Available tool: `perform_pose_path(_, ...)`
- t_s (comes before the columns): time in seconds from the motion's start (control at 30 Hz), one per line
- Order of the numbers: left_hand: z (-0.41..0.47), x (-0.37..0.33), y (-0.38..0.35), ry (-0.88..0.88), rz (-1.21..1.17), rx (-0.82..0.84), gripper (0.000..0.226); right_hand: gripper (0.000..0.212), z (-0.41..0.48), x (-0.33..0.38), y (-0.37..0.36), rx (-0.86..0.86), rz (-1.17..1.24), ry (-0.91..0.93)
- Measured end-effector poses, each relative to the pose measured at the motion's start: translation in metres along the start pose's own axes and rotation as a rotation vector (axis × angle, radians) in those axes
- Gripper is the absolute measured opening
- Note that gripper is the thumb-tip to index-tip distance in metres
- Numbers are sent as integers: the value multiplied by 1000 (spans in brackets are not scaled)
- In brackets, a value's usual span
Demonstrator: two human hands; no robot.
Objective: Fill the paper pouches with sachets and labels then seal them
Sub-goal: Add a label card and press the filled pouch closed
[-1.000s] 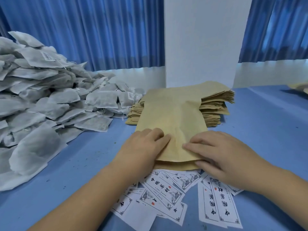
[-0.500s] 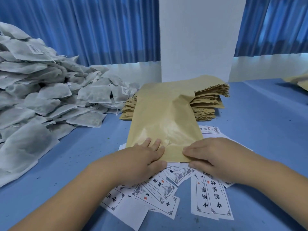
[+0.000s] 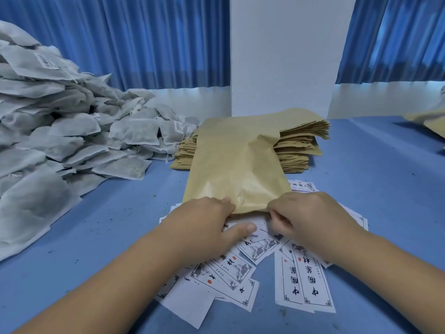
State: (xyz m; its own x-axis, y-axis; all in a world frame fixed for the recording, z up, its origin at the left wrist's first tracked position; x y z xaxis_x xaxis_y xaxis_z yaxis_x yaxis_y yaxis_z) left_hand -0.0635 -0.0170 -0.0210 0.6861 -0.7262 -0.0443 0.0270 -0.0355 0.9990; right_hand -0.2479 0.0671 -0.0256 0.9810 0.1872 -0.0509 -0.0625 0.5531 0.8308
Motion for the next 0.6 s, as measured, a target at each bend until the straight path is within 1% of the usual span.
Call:
perform_pose_path(0.07, 2, 1, 3, 1, 25, -141, 53, 16, 0, -4, 0, -79, 4, -51)
perform_pose_path(0.13, 2, 4, 5, -25, -25, -244, 34, 18, -2, -10, 2, -151, -2, -81)
perform_pose_path(0.23, -1, 12, 11, -48, -33, -392, 32, 31, -3, -19, 10, -245, -12, -123)
perform_pose_path(0.33, -6, 16, 23, -136, 8, -556, 14, 32, -4, -26, 18, -317, 5, -118)
perform_pose_path(0.37, -8, 17, 27, -166, 10, -608, 13, 31, -4, -27, 20, -339, 6, -109)
perform_pose_path(0.43, -12, 20, 32, -169, 0, -707, 18, 30, -5, -28, 25, -386, 5, -90)
perform_pose_path(0.5, -14, 22, 36, -184, -10, -798, 18, 30, -6, -27, 30, -432, -28, -71)
perform_pose_path(0.6, -17, 27, 40, -299, 30, -826, 29, 28, -6, -28, 35, -474, -82, -23)
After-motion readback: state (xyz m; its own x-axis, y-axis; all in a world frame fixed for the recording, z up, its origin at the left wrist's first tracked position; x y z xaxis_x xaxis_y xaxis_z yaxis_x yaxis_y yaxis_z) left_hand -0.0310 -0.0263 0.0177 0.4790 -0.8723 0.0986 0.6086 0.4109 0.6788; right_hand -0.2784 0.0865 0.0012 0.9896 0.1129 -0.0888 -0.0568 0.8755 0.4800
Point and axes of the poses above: each hand's wrist, its own z-axis towards the middle knuckle, its own y-axis out of the back of the hand, x = y × z, the point moved 1 cm from there along z, towards the middle knuckle, and after that the axes turned 1 degree about x, right-handed, at the moved point
